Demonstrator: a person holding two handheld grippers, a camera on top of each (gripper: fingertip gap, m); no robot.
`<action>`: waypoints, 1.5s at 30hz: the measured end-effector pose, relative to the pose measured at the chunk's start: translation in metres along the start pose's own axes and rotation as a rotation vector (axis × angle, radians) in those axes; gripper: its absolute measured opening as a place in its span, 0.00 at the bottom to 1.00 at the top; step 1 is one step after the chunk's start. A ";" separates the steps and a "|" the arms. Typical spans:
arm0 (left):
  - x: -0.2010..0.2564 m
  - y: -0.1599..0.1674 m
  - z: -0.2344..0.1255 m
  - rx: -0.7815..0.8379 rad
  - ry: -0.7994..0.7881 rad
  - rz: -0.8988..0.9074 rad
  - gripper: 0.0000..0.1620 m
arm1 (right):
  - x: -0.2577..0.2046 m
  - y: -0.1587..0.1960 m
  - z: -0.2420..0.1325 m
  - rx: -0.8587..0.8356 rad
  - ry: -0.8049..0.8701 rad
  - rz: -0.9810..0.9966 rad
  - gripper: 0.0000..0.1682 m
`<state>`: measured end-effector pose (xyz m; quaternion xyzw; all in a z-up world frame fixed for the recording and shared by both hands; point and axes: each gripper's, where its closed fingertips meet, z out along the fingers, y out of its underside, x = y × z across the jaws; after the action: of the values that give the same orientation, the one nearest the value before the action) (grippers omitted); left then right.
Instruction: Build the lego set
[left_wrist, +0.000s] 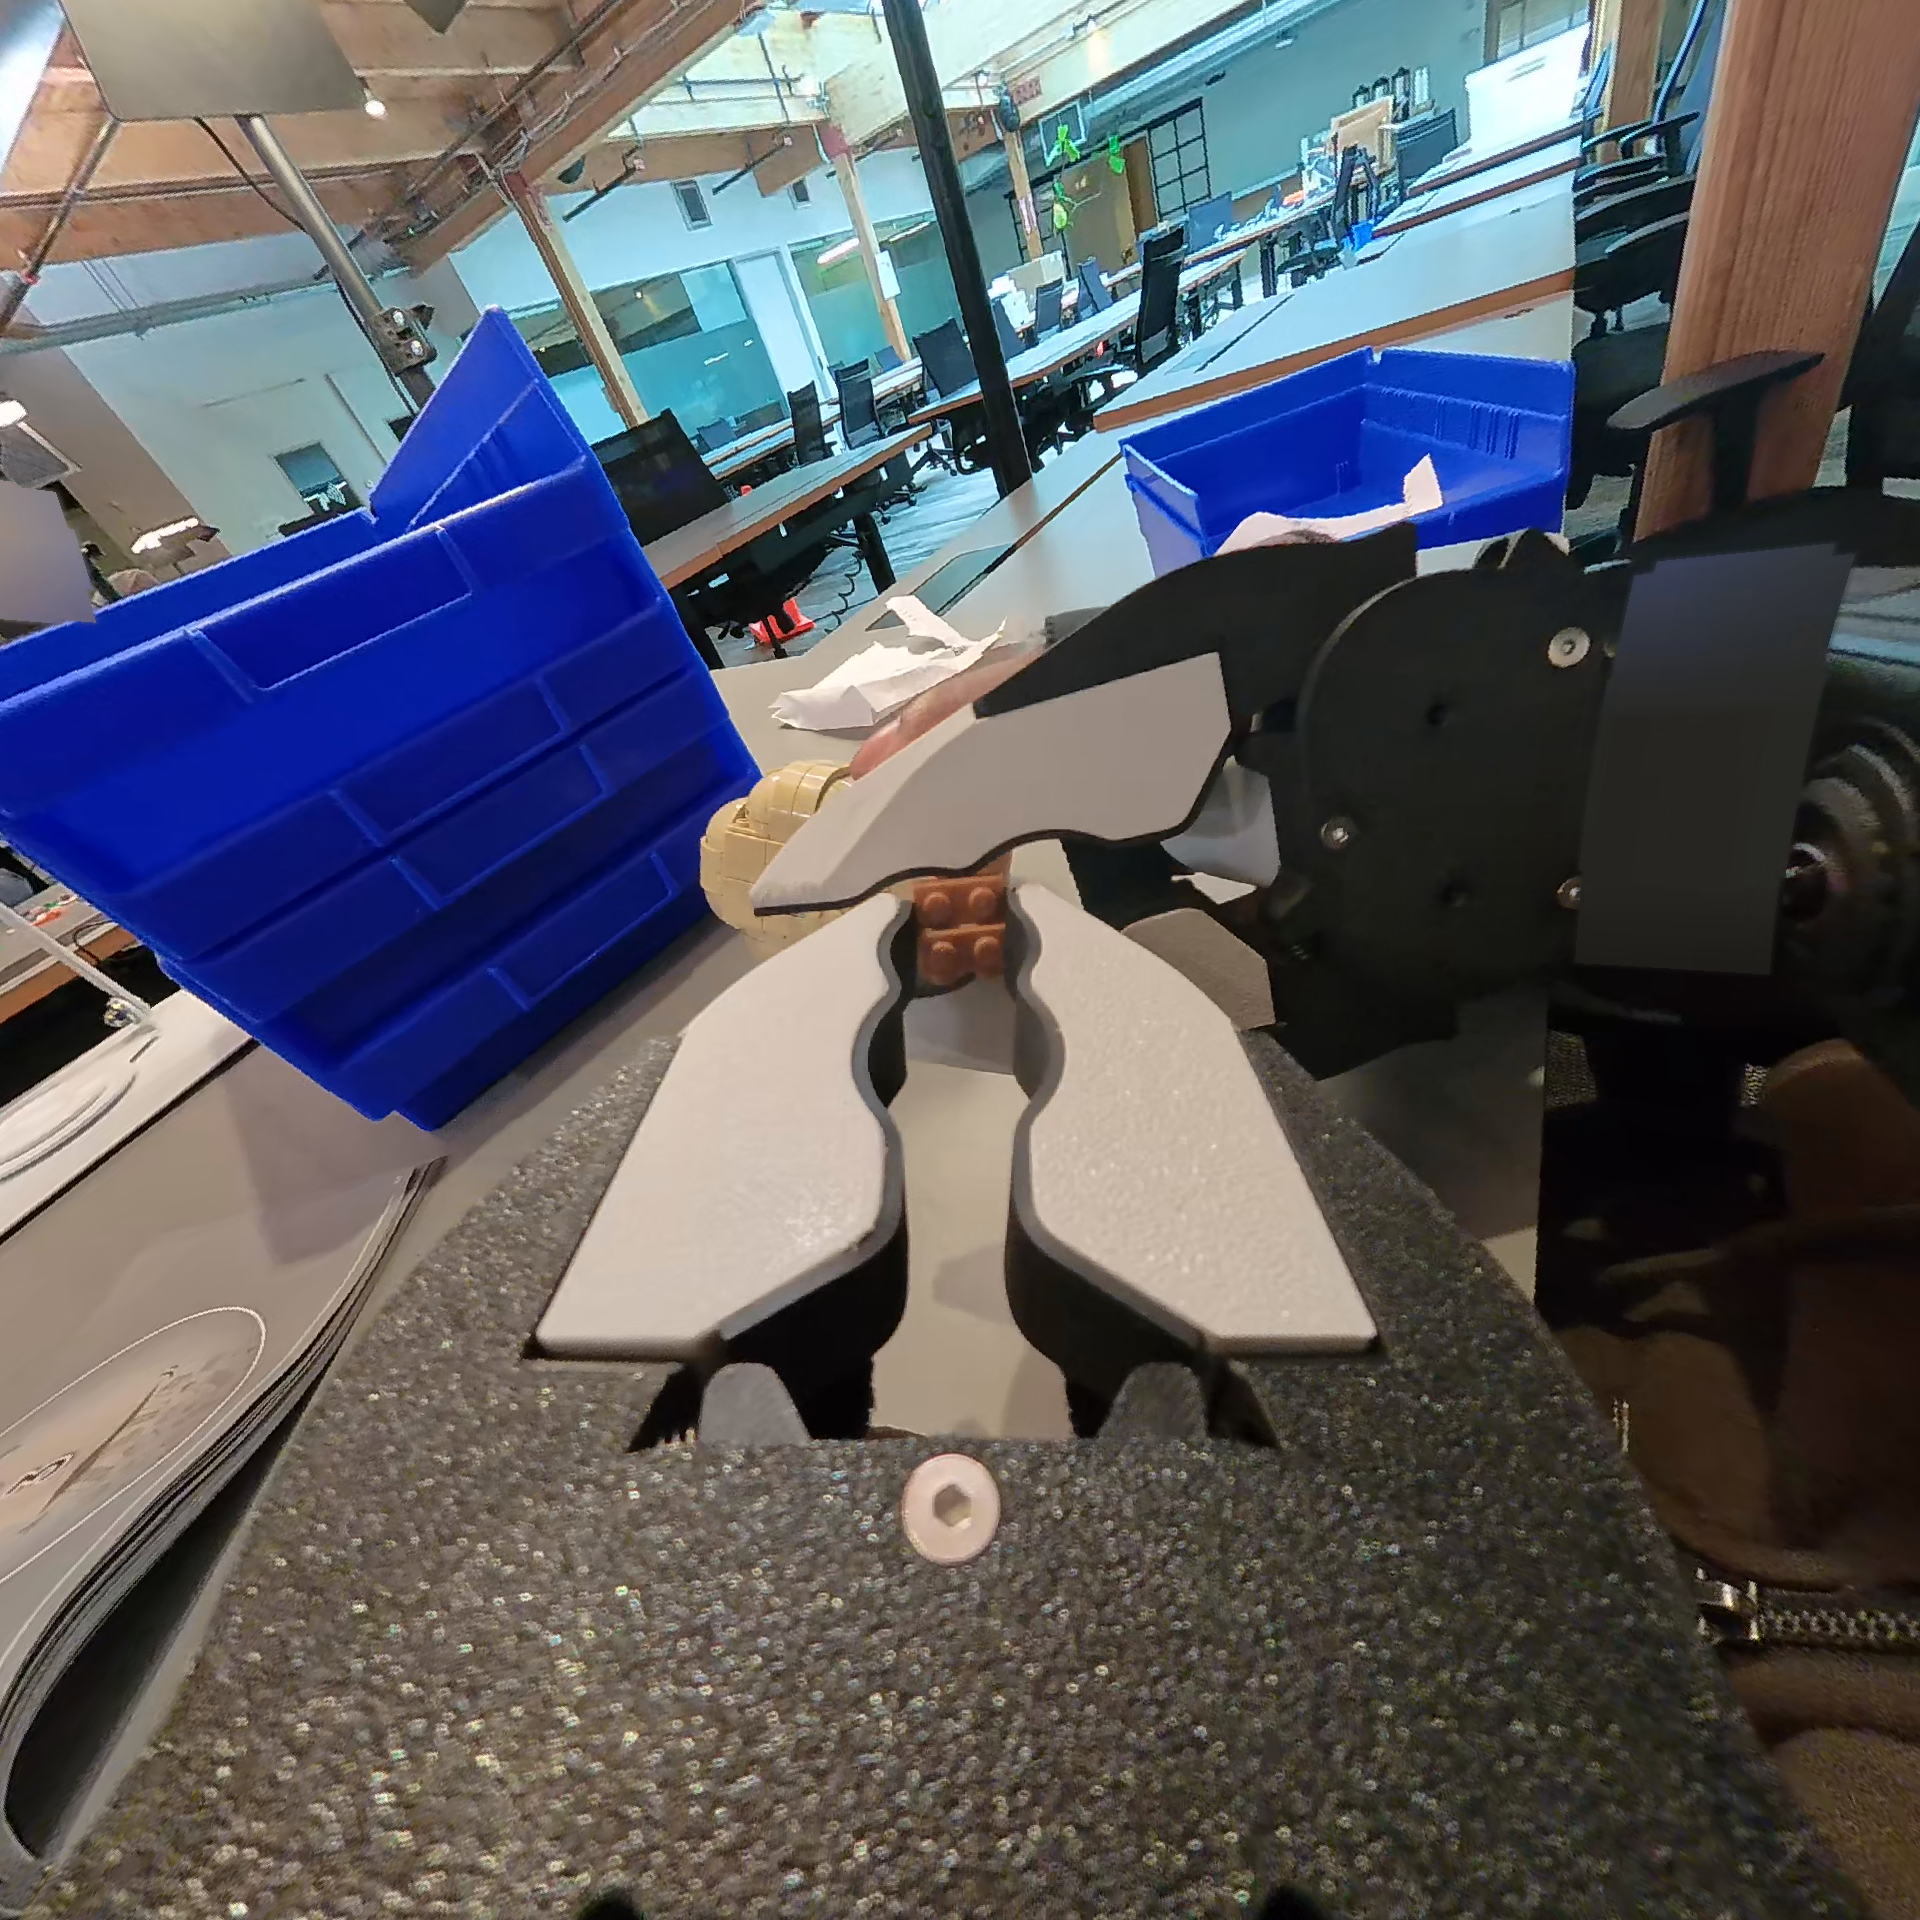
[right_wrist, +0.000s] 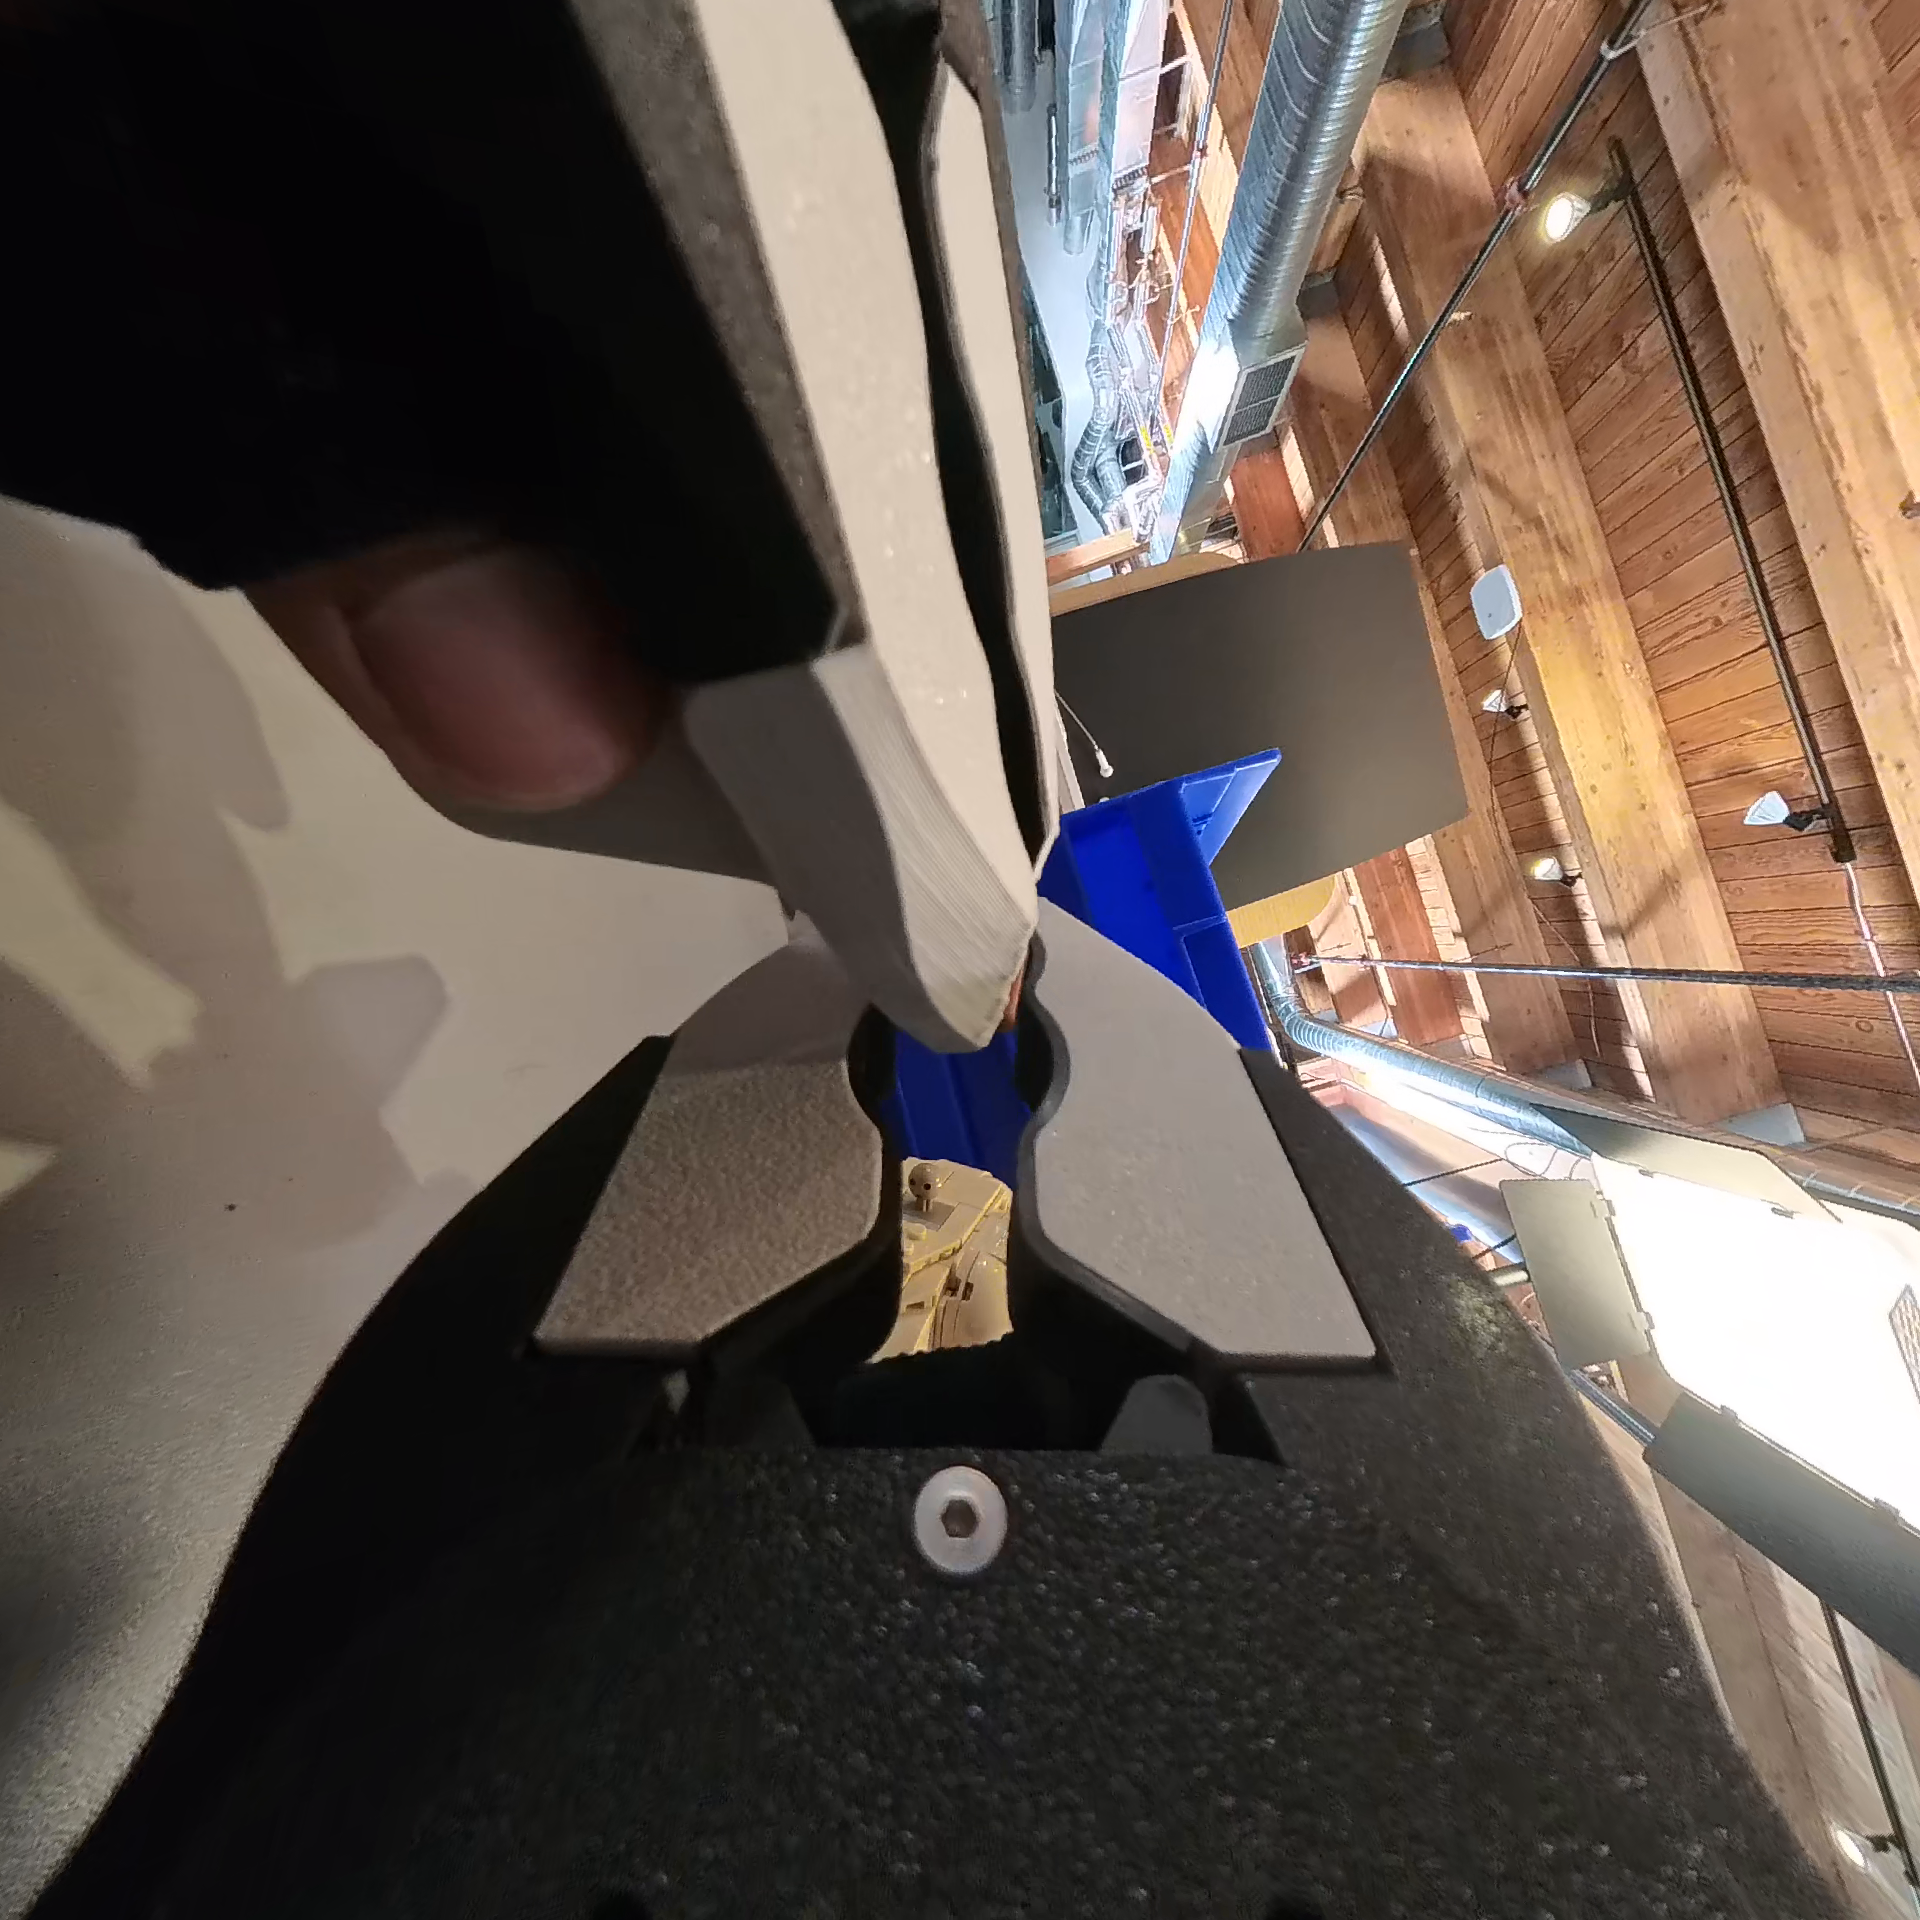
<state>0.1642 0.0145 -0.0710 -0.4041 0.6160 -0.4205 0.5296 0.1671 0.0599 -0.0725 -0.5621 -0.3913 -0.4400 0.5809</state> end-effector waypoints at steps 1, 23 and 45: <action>0.000 0.000 0.000 -0.001 0.000 0.000 0.10 | 0.000 0.000 0.000 -0.002 -0.001 -0.002 0.10; -0.003 0.001 0.002 -0.020 -0.093 0.078 0.10 | -0.002 0.010 0.004 -0.077 -0.004 -0.058 0.09; -0.005 0.008 0.007 -0.058 -0.092 0.016 0.10 | -0.005 0.014 0.006 -0.102 -0.016 -0.083 0.09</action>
<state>0.1710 0.0213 -0.0775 -0.4333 0.6062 -0.3789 0.5488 0.1788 0.0659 -0.0809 -0.5778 -0.3961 -0.4782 0.5297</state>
